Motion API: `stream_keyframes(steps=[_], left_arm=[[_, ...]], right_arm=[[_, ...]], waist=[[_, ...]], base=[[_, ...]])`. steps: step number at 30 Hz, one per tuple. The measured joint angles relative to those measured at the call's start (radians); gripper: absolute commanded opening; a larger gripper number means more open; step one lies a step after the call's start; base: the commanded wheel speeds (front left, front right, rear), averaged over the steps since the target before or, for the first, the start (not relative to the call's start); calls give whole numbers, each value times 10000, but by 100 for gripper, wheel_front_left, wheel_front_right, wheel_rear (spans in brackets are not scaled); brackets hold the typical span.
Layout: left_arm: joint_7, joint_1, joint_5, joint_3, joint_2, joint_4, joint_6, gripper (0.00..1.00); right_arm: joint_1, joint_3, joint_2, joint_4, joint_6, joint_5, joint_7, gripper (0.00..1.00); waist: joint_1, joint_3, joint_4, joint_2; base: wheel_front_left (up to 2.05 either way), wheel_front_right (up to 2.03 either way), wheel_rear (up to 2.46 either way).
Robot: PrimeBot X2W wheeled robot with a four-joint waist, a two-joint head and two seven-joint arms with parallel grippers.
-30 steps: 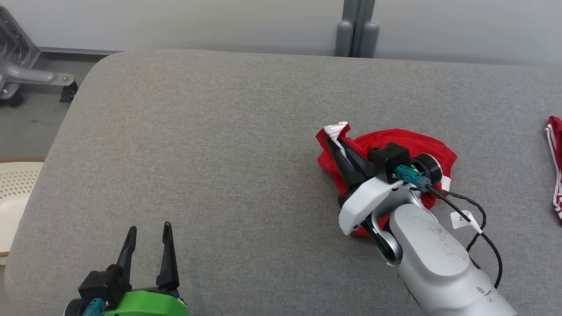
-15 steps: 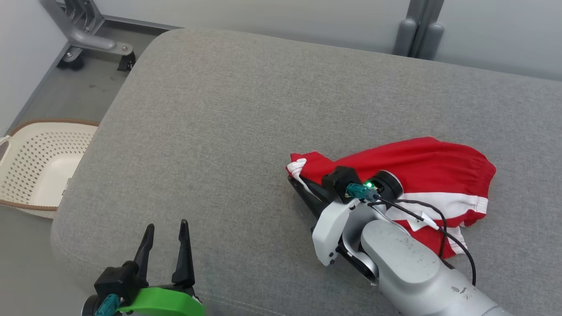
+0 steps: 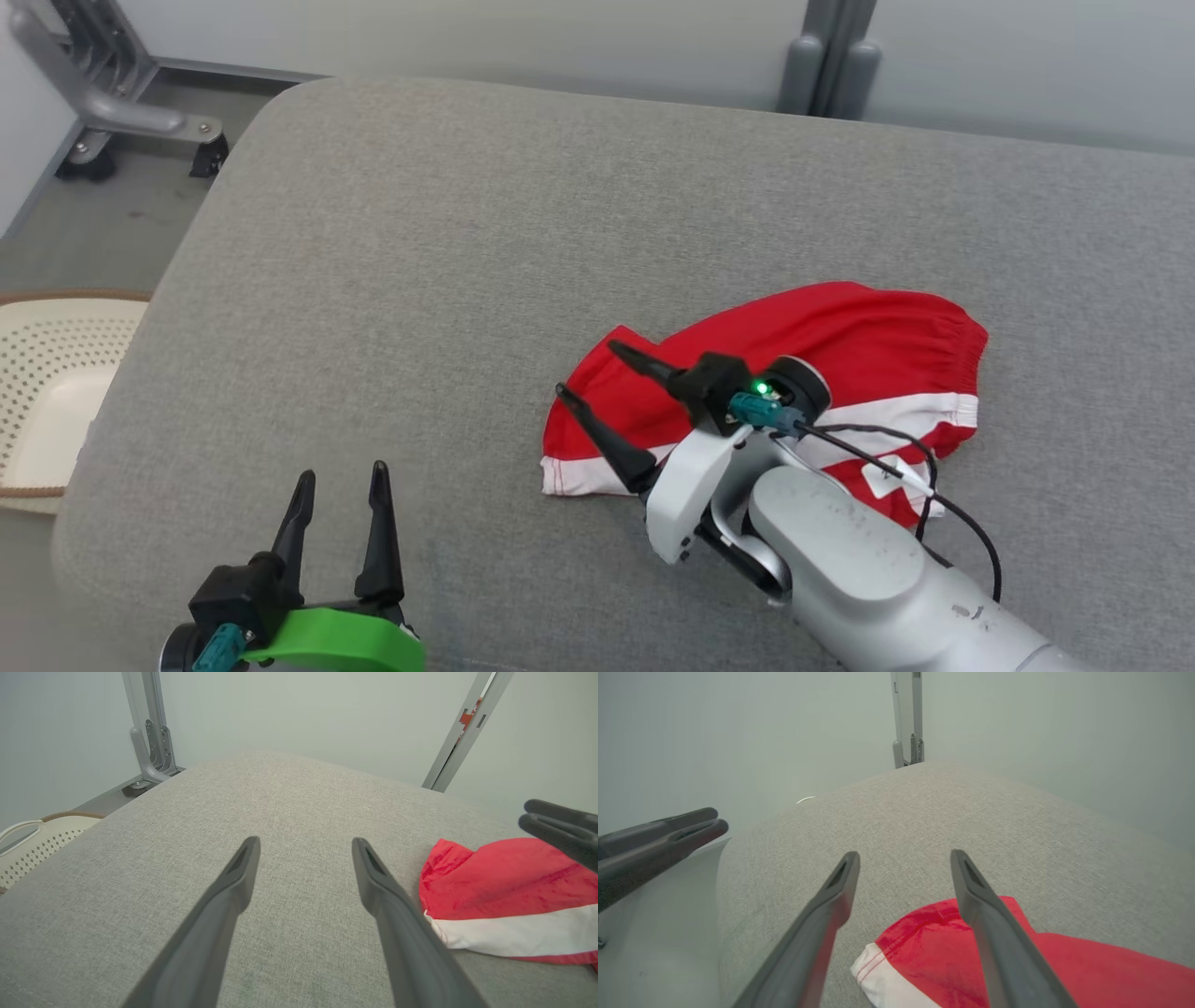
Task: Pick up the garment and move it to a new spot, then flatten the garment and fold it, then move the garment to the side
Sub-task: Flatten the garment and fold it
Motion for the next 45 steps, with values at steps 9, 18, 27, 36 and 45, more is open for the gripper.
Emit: stream_keyframes(steps=[9, 18, 27, 36, 45], left_arm=[[0, 6, 198, 198, -4, -61, -109, 100], [0, -6, 267, 165, -6, -117, -159, 100], [0, -182, 320, 84, -6, -19, -196, 100], [0, -174, 332, 268, -4, -27, -182, 100], [0, -153, 336, 324, -6, -140, -184, 100]], right_arm=[[691, -3871, -171, -21, 0, -1699, -194, 100], [2696, -6675, -570, -780, -2, -2794, -77, 100], [2710, -6959, -347, -314, -2, -2773, 704, 100], [2549, -6435, -535, -372, 0, -2293, 690, 0], [3924, -6987, -943, -2213, -2, -2389, 976, 0]], waist=[[0, -189, -1233, 0], [0, -99, -1862, 0], [0, 165, -1575, 0], [0, 176, -1634, 0], [0, 183, -2136, 0]], base=[[0, 0, 0], [0, 0, 0], [0, 0, 0], [0, 0, 0], [0, 0, 0]])
